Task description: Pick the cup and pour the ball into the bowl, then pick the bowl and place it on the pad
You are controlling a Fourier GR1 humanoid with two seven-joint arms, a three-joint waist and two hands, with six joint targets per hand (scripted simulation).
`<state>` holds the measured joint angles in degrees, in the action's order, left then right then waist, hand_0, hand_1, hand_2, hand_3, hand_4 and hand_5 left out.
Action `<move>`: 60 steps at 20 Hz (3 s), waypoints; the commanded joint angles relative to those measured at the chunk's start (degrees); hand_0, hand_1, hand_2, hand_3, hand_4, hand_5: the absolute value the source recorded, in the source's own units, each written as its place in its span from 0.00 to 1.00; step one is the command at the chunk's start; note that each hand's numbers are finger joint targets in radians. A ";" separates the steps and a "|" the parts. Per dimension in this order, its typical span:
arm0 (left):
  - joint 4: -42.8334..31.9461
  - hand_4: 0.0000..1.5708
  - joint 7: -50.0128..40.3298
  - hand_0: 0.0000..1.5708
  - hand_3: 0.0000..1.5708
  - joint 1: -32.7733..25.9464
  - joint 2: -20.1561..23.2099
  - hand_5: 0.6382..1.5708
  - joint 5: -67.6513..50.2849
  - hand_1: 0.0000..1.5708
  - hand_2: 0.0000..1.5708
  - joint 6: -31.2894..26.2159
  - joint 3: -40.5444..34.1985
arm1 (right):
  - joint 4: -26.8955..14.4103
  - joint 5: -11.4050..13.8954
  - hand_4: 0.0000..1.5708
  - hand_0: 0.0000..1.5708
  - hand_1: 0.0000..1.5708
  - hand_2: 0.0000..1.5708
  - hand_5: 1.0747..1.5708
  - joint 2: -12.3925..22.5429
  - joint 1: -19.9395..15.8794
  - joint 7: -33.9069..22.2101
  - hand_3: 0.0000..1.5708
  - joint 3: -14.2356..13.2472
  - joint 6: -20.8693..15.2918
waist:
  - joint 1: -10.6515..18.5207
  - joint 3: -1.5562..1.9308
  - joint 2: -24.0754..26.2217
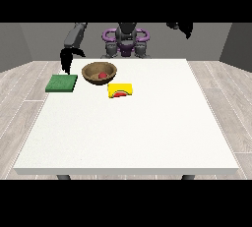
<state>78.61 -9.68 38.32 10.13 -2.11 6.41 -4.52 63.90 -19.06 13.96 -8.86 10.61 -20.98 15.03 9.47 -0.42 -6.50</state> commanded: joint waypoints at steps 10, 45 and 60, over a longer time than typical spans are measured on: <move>-9.38 0.18 4.90 0.00 0.00 -0.27 22.18 0.93 -20.60 0.00 0.00 -24.84 -20.76 | -5.15 3.42 0.00 0.00 0.00 0.00 0.99 -7.00 -4.21 7.90 0.00 3.76 -4.27 | -1.58 0.44 -7.22; -22.40 0.46 5.47 0.00 0.00 -6.31 33.16 1.00 -25.71 0.00 0.00 -32.14 -28.47 | -6.33 7.22 0.66 1.00 1.00 1.00 0.94 -0.70 -12.33 -17.00 1.00 7.40 -20.11 | -7.05 0.30 0.72; -25.14 0.46 15.51 0.00 0.00 -7.60 36.14 0.99 -23.79 0.00 0.00 -32.70 -29.80 | -12.66 9.78 0.63 1.00 1.00 1.00 1.00 16.17 -20.57 -15.43 1.00 3.58 -12.31 | -7.58 0.41 -8.28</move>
<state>54.77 1.53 31.29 45.63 -27.43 -26.24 -34.02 52.16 -9.88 27.96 -27.42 -5.63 -16.96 1.97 2.17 -0.01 -11.93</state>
